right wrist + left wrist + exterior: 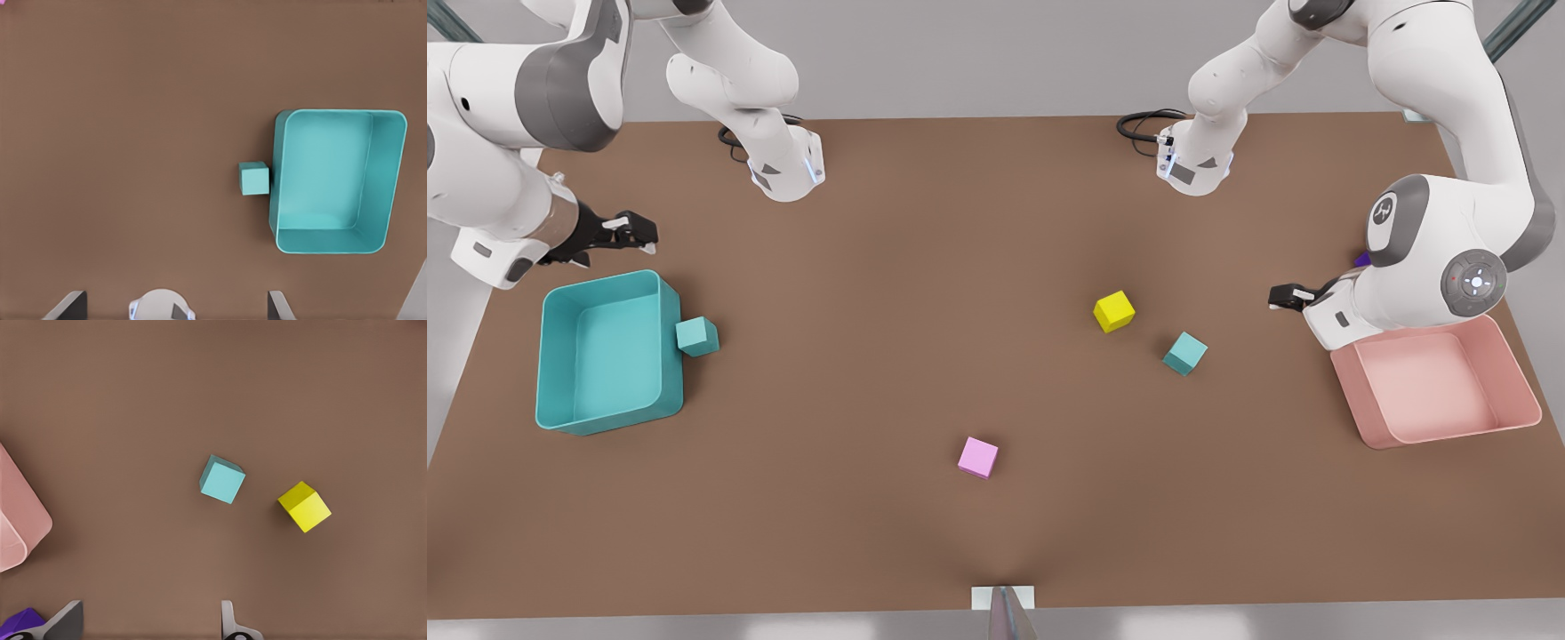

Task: Stack the two blue cubes on top of each other

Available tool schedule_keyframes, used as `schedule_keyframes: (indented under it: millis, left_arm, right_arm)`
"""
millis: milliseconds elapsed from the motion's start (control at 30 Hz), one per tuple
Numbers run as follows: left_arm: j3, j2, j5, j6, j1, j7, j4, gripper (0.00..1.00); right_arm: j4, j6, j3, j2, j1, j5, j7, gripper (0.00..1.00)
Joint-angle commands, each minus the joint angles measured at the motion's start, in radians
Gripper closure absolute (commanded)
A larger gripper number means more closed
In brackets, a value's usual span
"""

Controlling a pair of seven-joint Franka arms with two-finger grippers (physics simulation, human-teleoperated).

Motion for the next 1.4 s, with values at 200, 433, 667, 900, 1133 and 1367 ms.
schedule_keyframes:
  millis: [200, 433, 667, 900, 1133, 1367]
  left_arm:
    - [-0.001, 0.013, -0.002, -0.002, 0.000, -0.011, -0.001, 0.00]
    - [-0.001, 0.013, -0.002, -0.002, 0.000, -0.011, -0.001, 0.00]
    - [-0.001, 0.013, -0.002, -0.002, 0.000, -0.011, -0.001, 0.00]
    - [-0.001, 0.022, -0.005, -0.015, -0.002, -0.015, -0.004, 0.00]
    - [-0.001, 0.037, -0.005, -0.017, -0.002, -0.017, -0.004, 0.00]
    - [-0.001, 0.042, -0.005, -0.017, -0.001, -0.017, -0.006, 0.00]
  right_arm:
    - [-0.363, 0.511, 0.003, 0.031, 0.001, -0.056, -0.499, 0.00]
    - [-0.636, 0.852, -0.001, 0.017, -0.091, 0.041, -1.304, 0.00]
    - [-0.744, 0.875, 0.000, 0.042, -0.140, 0.050, -1.599, 0.00]
    - [-0.897, 1.076, 0.000, 0.010, -0.178, 0.134, -1.835, 0.00]
    - [-1.032, 1.248, 0.000, -0.020, -0.223, 0.149, -2.059, 0.00]
    - [-1.115, 1.263, -0.011, -0.029, -0.231, 0.151, -2.153, 0.00]
